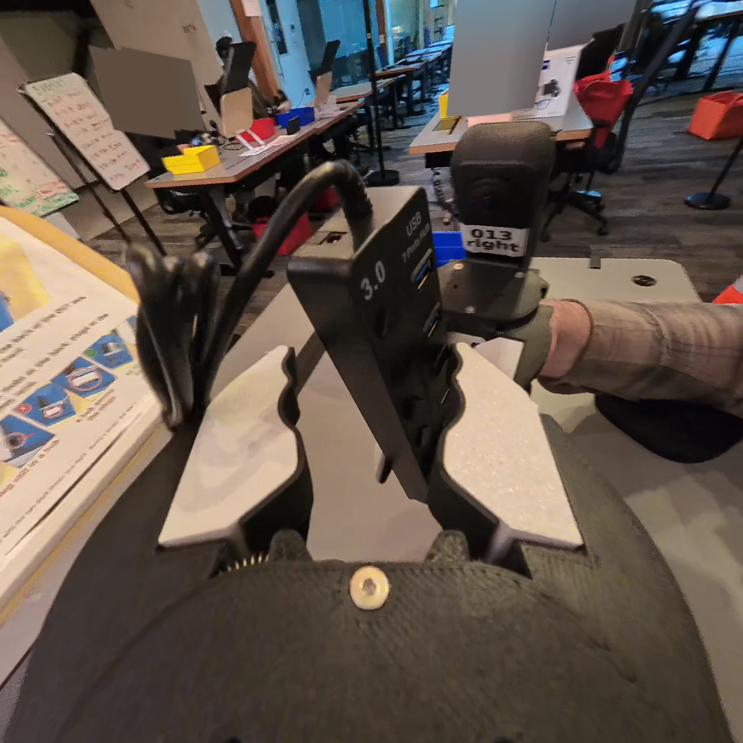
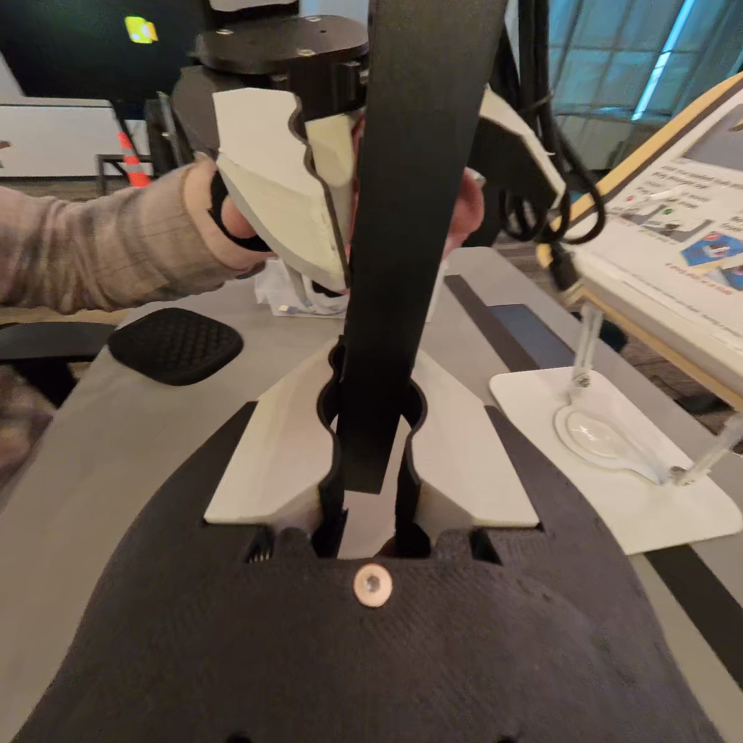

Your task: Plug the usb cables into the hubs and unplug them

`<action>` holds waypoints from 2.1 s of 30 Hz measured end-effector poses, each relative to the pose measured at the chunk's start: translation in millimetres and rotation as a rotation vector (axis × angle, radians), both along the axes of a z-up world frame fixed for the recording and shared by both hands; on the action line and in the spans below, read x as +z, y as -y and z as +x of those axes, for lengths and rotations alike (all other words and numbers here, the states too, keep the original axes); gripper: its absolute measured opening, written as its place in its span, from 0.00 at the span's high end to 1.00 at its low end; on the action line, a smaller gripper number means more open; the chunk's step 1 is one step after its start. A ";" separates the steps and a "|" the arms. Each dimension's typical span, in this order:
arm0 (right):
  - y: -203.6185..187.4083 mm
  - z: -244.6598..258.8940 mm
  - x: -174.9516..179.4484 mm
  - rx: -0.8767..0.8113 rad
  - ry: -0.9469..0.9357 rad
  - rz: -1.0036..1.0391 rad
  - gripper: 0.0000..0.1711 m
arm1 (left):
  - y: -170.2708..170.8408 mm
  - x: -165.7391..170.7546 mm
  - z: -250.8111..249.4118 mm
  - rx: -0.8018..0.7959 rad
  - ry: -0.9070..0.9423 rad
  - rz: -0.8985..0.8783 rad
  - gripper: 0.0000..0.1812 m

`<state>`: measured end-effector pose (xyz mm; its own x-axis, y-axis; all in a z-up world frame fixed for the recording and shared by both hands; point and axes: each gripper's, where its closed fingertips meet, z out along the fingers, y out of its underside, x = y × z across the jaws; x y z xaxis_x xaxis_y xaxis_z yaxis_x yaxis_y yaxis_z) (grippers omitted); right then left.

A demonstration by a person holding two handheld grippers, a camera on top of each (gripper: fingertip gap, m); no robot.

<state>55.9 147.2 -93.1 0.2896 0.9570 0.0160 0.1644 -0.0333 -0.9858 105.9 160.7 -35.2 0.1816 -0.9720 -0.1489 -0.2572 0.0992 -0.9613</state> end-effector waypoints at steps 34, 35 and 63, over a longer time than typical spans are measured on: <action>-70.0 36.1 5.3 -0.736 0.089 0.258 0.60 | -5.1 26.2 21.6 0.243 0.221 -0.066 0.87; -70.7 37.6 5.6 -0.742 0.079 0.259 0.62 | -6.0 26.3 22.0 0.269 0.231 -0.066 0.87; -72.1 54.1 20.4 -0.685 0.033 0.353 0.64 | -23.4 35.5 21.6 0.266 0.416 -0.250 0.86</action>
